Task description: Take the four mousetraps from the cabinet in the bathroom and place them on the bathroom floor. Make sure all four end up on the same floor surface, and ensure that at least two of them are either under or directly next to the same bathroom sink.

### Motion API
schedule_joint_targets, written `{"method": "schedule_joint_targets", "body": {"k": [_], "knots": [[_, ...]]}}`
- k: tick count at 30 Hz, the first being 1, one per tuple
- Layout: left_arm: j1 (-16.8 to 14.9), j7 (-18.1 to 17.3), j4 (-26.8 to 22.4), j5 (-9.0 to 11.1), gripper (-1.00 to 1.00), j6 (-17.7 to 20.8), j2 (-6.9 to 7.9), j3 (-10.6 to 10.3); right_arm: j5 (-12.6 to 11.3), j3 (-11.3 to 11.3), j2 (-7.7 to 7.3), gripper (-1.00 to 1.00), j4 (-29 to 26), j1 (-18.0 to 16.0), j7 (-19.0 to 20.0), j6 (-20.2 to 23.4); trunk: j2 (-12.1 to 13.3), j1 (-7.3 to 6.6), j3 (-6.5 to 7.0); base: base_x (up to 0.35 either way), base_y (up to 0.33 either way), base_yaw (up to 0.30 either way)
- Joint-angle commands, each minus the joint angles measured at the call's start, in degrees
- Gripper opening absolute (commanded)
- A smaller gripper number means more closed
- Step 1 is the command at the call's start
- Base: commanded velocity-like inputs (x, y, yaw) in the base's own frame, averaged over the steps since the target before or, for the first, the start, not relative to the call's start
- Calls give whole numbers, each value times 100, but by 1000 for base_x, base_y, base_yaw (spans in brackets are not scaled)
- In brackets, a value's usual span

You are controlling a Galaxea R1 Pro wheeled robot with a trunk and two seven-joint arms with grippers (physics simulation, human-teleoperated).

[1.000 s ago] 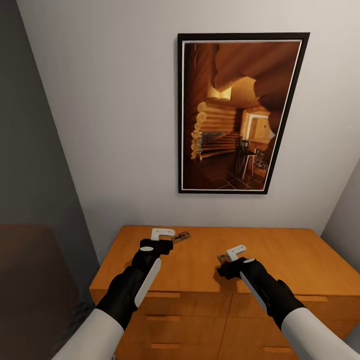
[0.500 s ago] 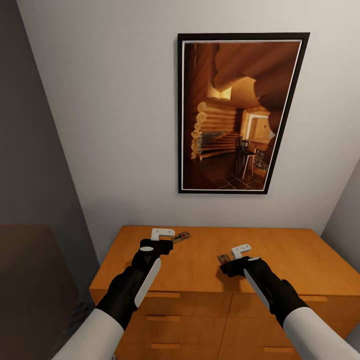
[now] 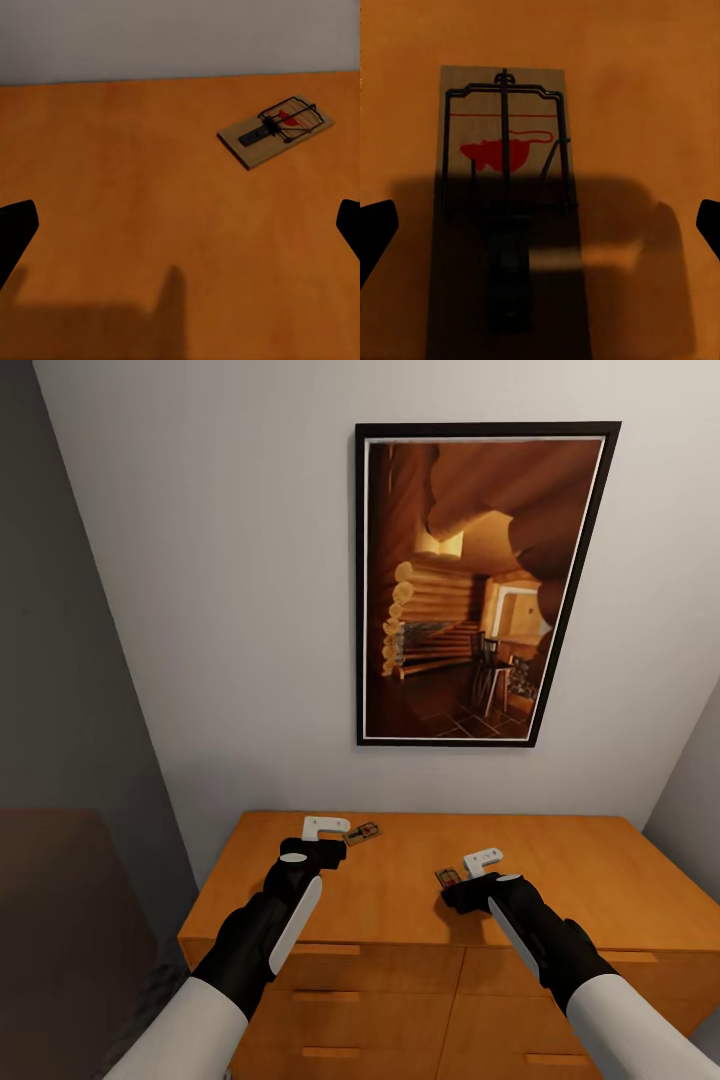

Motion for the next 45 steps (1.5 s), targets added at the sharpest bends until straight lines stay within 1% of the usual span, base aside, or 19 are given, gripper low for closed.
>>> {"method": "schedule_joint_targets", "body": {"k": [1,30,32,38,43,45], "knots": [[-6,53,-5,62,100,15,0,-9,-57,23,-8,100,-8,-6,-22,26,-9,2,-10,0,0,0],[-6,53,-4,64,100,19,0,-9,-39,60,1,100,1,-6,-19,33,-9,2,-10,0,0,0],[-6,53,-5,63,100,18,0,-9,-38,83,1,100,1,-6,-20,34,-9,2,-10,0,0,0],[-6,53,-5,63,100,16,0,-9,-48,288,1,100,1,-6,-22,30,-9,2,-10,0,0,0],[-6,53,-7,62,100,15,0,-9,-54,366,4,100,1,-6,-20,28,-209,112,-100,0,0,0],[-6,53,-6,63,100,15,0,-9,-58,378,2,100,10,-6,-19,27,-209,112,-100,0,0,0]]}}
